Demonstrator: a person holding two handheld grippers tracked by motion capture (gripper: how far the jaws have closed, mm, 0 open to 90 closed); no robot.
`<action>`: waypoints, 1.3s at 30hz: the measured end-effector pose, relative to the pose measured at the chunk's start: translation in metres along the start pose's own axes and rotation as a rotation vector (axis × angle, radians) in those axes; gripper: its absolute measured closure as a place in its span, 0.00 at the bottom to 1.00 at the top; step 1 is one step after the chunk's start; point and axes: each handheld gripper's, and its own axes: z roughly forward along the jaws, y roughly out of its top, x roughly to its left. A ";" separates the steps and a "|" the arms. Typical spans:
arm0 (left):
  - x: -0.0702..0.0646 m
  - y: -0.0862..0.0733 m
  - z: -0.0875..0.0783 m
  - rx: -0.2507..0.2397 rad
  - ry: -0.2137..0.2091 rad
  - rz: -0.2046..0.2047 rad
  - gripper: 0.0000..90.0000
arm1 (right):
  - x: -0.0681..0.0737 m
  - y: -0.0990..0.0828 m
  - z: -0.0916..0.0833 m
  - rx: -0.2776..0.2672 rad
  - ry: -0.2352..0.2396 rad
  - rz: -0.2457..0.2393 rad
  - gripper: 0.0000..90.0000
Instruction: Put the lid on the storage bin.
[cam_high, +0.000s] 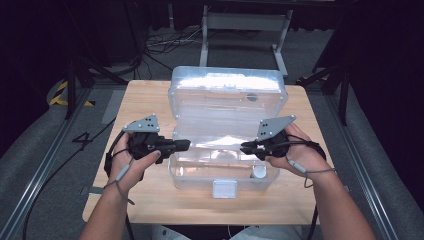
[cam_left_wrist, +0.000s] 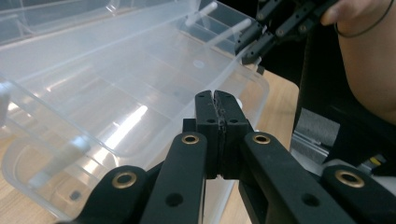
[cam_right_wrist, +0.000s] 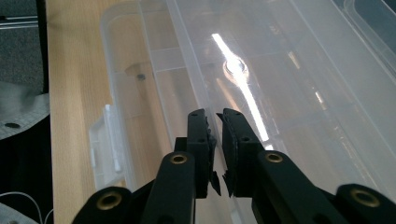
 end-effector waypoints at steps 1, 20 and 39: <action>0.000 0.000 0.000 0.000 0.000 0.000 0.99 | 0.000 0.000 0.000 0.000 0.000 0.000 0.91; 0.014 0.008 -0.001 -0.104 0.153 -0.013 0.99 | 0.005 -0.005 0.001 -0.017 -0.008 0.014 0.90; 0.029 0.004 0.000 -0.120 0.246 -0.061 1.00 | 0.016 -0.023 -0.012 -0.144 0.027 0.077 0.90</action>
